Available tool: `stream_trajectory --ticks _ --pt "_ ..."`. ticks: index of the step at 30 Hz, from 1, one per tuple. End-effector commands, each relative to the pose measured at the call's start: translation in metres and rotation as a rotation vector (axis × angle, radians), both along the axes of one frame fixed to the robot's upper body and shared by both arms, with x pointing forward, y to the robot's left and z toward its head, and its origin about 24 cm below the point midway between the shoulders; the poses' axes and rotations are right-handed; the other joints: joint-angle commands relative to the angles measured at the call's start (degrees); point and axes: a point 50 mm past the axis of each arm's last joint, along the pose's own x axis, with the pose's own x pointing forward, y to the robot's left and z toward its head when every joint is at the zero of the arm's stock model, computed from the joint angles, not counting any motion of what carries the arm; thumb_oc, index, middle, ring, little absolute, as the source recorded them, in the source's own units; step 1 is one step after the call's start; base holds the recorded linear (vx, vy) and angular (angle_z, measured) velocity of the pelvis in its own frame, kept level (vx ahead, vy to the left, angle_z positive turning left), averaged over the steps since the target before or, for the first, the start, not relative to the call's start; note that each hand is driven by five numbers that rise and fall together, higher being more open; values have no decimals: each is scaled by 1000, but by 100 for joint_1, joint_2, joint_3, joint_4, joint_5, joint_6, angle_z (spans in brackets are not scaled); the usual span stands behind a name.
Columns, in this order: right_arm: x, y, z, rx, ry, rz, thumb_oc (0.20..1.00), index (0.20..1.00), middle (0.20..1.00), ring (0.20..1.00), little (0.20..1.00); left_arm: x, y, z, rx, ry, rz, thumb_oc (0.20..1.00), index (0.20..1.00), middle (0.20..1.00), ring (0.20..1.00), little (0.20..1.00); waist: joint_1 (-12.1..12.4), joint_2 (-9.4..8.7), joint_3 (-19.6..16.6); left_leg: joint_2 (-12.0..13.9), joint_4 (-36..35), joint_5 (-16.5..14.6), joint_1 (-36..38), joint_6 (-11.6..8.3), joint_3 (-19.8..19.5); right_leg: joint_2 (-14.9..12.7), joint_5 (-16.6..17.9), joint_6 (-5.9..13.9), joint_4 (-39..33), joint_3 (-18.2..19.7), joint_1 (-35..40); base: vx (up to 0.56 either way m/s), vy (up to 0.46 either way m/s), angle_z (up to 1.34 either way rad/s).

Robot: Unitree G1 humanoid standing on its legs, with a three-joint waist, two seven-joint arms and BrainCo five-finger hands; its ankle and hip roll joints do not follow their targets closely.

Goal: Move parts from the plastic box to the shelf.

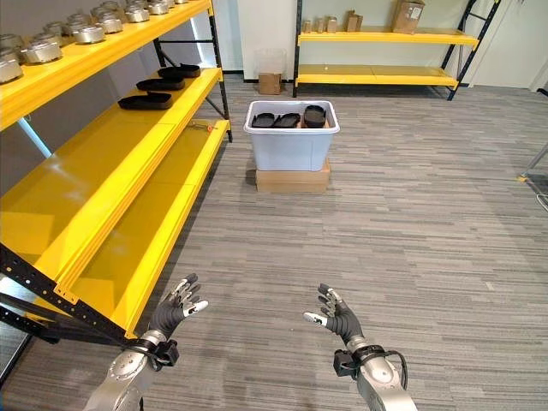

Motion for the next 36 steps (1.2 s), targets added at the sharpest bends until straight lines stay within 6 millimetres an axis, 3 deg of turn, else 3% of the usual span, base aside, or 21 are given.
stream_trajectory --ticks 1,4,9,12,14,16,17,19,20,22,23,25,27,28,29,30,31,33,34,35,36 --pt "18 7 19 52 -115 6 1000 1000 1000 1000 1000 17 7 24 29 -142 5 1000 1000 1000 1000 1000 81 -189 29 473 444 -252 -220 -357 -208 -378 82 285 137 -124 -137 -20 30 0" --pt "28 12 24 62 -145 33 1000 1000 1000 1000 1000 24 12 33 26 -189 38 1000 1000 1000 1000 1000 164 -212 185 331 1076 -539 -638 -195 -356 -565 37 324 644 58 -460 -58 98 -4" --pt "27 13 25 81 -145 36 1000 1000 1000 1000 1000 25 14 38 53 -210 20 1000 1000 1000 1000 1000 148 -191 210 157 1159 -702 -657 -32 -457 -728 -11 405 1179 27 -632 22 137 6" --pt "23 16 22 103 -133 32 1000 1000 1000 1000 1000 28 15 42 78 -232 27 1000 1000 1000 1000 1000 76 -146 334 -61 1217 -792 -633 179 -557 -911 524 411 2337 301 -1228 0 191 15" --pt "18 18 24 132 -139 22 1000 1000 1000 1000 1000 29 15 42 93 -236 27 1000 1000 1000 1000 1000 -21 -42 550 -229 1172 -812 -469 374 -634 -924 1349 320 3556 569 -1907 -13 324 28" --pt "19 17 27 150 -155 12 1000 1000 1000 1000 1000 31 14 44 100 -243 20 1000 1000 1000 1000 1000 -34 86 705 -223 1072 -826 -322 443 -563 -975 1147 281 4100 272 -2361 30 256 28" --pt "18 17 28 147 -157 13 1000 1000 1000 1000 1000 30 14 43 100 -242 18 1000 1000 1000 1000 1000 -46 97 689 -246 1017 -857 -245 446 -524 -1004 1038 289 3948 110 -2419 159 91 14" --pt "19 13 30 153 -163 5 1000 1000 1000 1000 1000 28 15 41 102 -229 16 1000 1000 1000 1000 1000 -173 111 679 -285 774 -875 -2 406 -583 -718 795 263 3281 -43 -2571 304 -50 -26" --pt "23 13 31 138 -170 11 1000 1000 1000 1000 1000 28 16 40 112 -226 26 1000 1000 1000 1000 1000 -213 3 688 -395 429 -932 313 274 -594 -677 934 398 1607 -373 -2560 398 -159 -23" --pt "31 19 34 118 -189 33 1000 1000 1000 1000 1000 30 15 40 124 -232 27 1000 1000 1000 1000 1000 -243 -31 699 -316 166 -938 571 109 -557 -628 1222 557 824 -429 -2539 443 -250 37" --pt "28 19 33 120 -182 35 1000 1000 1000 1000 1000 29 10 36 112 -221 14 1000 1000 1000 1000 1000 -208 -99 587 -250 146 -1065 715 19 -590 -554 1199 486 654 -470 -2319 555 -335 43" --pt "30 14 37 125 -195 24 1000 1000 1000 1000 1000 29 2 33 74 -206 4 1000 1000 1000 1000 1000 -277 -36 391 11 327 -1200 780 -93 -623 -330 1006 333 856 -500 -2204 465 -281 29" --pt "31 8 39 118 -202 8 1000 1000 1000 1000 1000 33 -3 37 65 -222 -21 1000 1000 1000 1000 1000 -372 68 347 407 758 -1063 754 -295 -626 -123 640 129 1214 -601 -2239 344 -241 40" --pt "31 8 39 118 -202 8 1000 1000 1000 1000 1000 33 -3 37 65 -222 -21 1000 1000 1000 1000 1000 -378 77 344 419 770 -1073 744 -303 -633 -117 626 123 1229 -611 -2246 371 -254 20" --pt "30 6 37 124 -191 16 1000 1000 1000 1000 1000 34 -4 36 48 -219 -15 1000 1000 1000 1000 1000 -396 138 370 616 1158 -710 695 -472 -599 80 382 -25 1421 -658 -2169 175 -132 5" --pt "30 7 37 125 -191 16 1000 1000 1000 1000 1000 34 -3 37 49 -219 -15 1000 1000 1000 1000 1000 -403 123 359 601 1150 -691 677 -470 -608 65 397 -27 1407 -660 -2179 351 -276 -10" --pt "28 6 37 111 -185 39 1000 1000 1000 1000 1000 32 -1 36 48 -215 -15 1000 1000 1000 1000 1000 -364 108 346 765 1656 -114 534 -589 -644 278 231 -200 1392 -671 -1992 292 -263 -12" --pt "24 4 36 113 -175 38 1000 1000 1000 1000 1000 28 3 35 54 -202 -8 1000 1000 1000 1000 1000 -291 -35 361 949 3019 671 14 -648 -745 503 77 -451 1227 -592 -1656 324 -363 -14" --pt "24 2 36 113 -177 33 1000 1000 1000 1000 1000 27 4 34 54 -195 -11 1000 1000 1000 1000 1000 -206 -156 441 936 3738 859 -371 -612 -822 538 13 -558 1145 -559 -1475 292 -393 -64" --pt "23 -4 39 94 -185 22 1000 1000 1000 1000 1000 25 4 33 57 -185 -21 1000 1000 1000 1000 1000 -66 -342 641 855 4474 687 -884 -459 -770 529 -62 -664 959 -478 -1145 289 -303 -67" --pt "22 -7 38 83 -181 10 1000 1000 1000 1000 1000 24 2 32 51 -179 -25 1000 1000 1000 1000 1000 -4 -383 702 783 4397 460 -1227 -399 -672 492 -68 -635 855 -427 -997 223 -189 -69"
